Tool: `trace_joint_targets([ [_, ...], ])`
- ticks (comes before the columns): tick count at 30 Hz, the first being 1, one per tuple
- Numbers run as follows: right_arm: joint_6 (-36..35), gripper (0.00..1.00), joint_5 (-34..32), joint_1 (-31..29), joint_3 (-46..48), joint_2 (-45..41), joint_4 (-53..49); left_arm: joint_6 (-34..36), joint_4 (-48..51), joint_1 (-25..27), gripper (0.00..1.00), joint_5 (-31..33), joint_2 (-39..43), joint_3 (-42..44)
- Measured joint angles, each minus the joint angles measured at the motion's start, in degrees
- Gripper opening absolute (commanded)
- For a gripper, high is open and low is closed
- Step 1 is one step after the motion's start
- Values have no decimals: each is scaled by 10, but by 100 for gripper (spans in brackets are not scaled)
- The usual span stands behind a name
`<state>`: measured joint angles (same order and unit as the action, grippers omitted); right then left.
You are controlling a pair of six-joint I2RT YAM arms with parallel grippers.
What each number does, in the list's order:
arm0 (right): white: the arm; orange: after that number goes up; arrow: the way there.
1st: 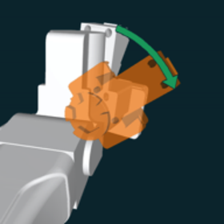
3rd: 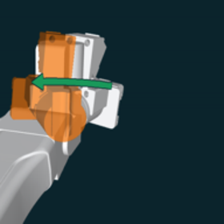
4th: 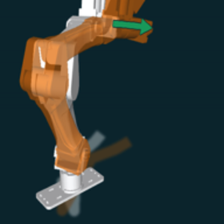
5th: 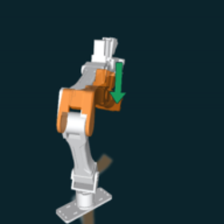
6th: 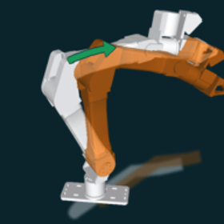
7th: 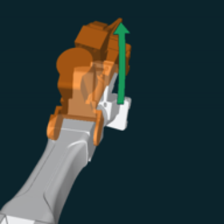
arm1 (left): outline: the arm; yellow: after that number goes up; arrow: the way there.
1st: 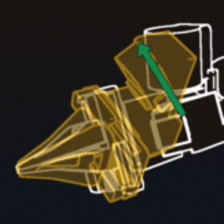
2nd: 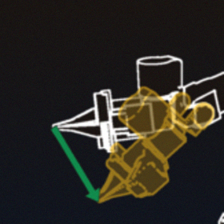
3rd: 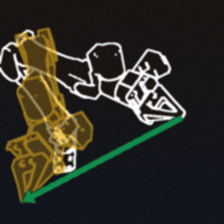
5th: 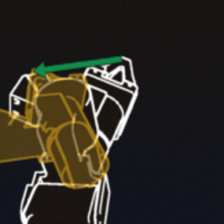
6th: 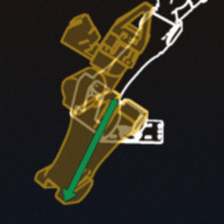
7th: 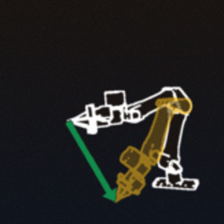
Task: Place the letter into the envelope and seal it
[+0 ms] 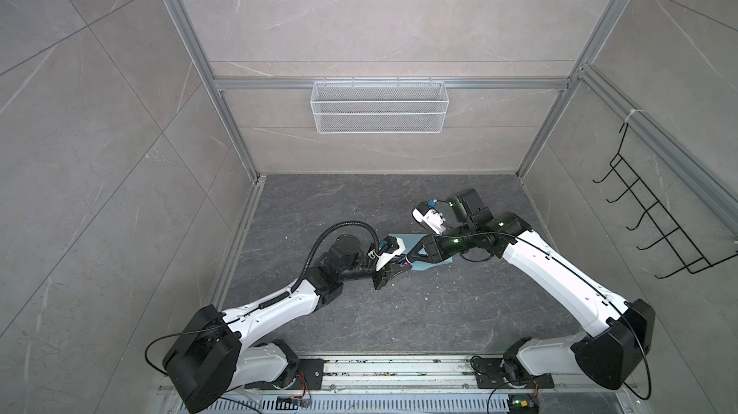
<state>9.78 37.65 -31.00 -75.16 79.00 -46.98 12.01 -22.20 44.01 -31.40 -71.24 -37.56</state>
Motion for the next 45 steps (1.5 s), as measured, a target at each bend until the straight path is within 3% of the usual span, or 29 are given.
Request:
trace_joint_targets([
  [45, -30, 3, 50, 45, -6, -3, -38, 3, -65, 1, 0, -18, -18, 10],
])
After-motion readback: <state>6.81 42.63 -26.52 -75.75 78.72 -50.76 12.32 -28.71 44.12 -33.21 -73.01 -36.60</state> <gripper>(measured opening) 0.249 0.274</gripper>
